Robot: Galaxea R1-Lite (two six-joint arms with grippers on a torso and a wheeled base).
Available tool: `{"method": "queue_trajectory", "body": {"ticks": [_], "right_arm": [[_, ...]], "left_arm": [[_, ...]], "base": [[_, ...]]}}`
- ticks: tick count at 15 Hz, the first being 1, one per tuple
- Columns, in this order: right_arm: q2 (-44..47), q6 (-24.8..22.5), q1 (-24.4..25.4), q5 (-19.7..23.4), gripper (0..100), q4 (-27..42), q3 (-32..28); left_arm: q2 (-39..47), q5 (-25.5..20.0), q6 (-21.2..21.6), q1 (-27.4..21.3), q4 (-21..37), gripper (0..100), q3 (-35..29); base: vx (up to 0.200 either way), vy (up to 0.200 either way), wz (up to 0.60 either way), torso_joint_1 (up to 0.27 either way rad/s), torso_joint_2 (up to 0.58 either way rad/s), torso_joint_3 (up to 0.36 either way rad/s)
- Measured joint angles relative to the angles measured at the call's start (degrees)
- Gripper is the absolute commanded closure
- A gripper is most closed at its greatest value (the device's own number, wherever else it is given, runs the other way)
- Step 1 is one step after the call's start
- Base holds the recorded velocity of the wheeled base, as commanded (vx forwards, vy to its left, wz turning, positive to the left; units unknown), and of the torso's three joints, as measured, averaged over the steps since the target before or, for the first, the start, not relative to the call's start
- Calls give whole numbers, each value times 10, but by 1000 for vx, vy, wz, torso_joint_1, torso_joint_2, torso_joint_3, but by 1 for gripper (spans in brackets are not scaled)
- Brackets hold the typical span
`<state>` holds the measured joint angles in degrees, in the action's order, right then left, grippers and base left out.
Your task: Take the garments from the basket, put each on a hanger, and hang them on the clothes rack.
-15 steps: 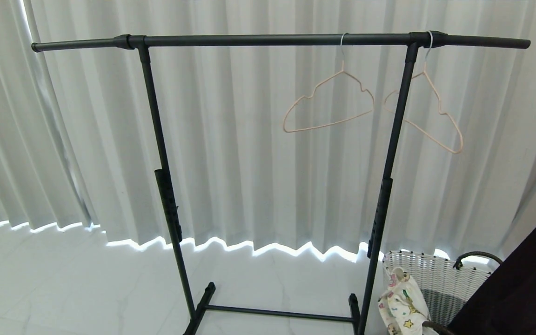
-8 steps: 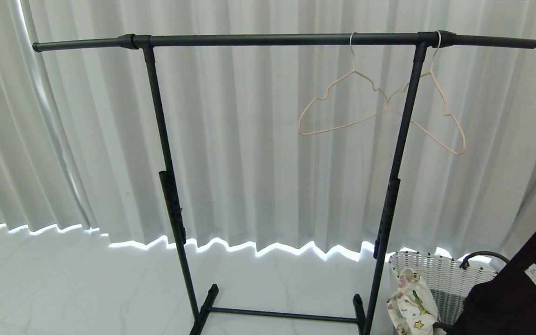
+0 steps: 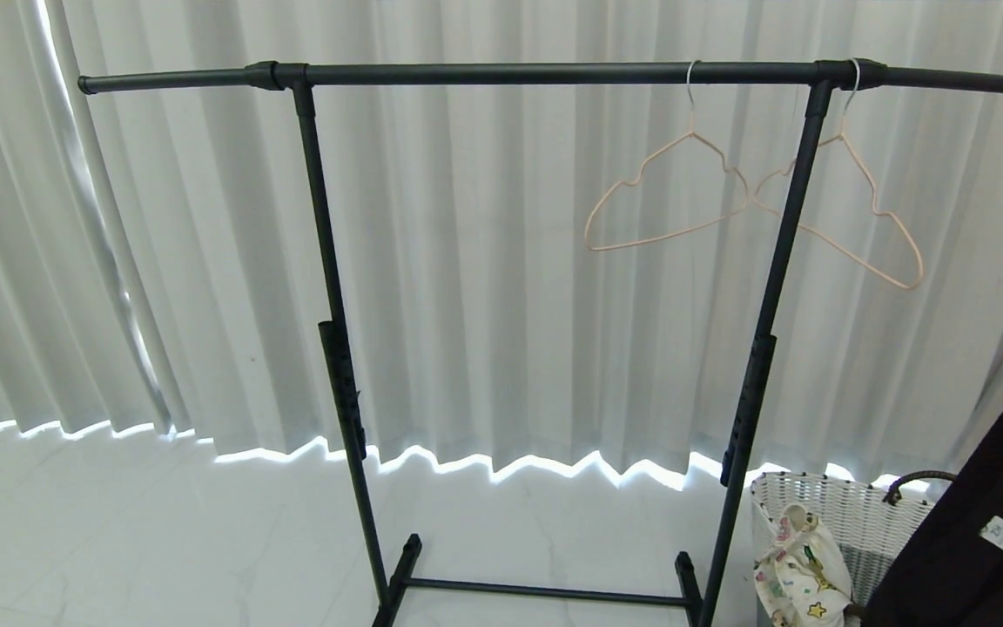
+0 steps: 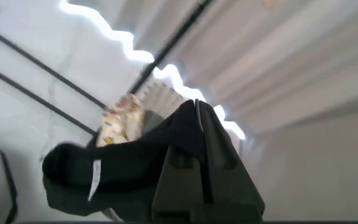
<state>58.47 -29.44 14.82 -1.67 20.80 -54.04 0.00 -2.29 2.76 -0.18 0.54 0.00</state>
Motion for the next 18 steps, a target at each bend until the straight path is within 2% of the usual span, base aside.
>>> {"method": "queue_trajectory", "body": {"ticks": [3,8,11,13,15,18], "right_arm": [[15,7,65,2,100,1,-5],[52,94,149,21,100,1,-6],[63,123,184,24,100,1,-7],[68,131,198,43,100,-1,-8],[75,131,202,53,100,-13,-11],[80,131,204,66,100,-17,-9]], "left_arm": [[0,-20,50,0,0,0,0],[0,-62,67,0,-4,0,0],[1,-69,65,0,-8,0,-2],[21,-90,48,-10,-17,0,-48],[92,-101,33,-29,-36,0,-124],[295,-113,29,-76,-88,0,-258]], "base": [[0,0,0,0,0,0],[0,0,0,0,0,0],[0,0,0,0,0,0],[0,0,0,0,0,0],[0,0,0,0,0,0],[0,0,0,0,0,0]]}}
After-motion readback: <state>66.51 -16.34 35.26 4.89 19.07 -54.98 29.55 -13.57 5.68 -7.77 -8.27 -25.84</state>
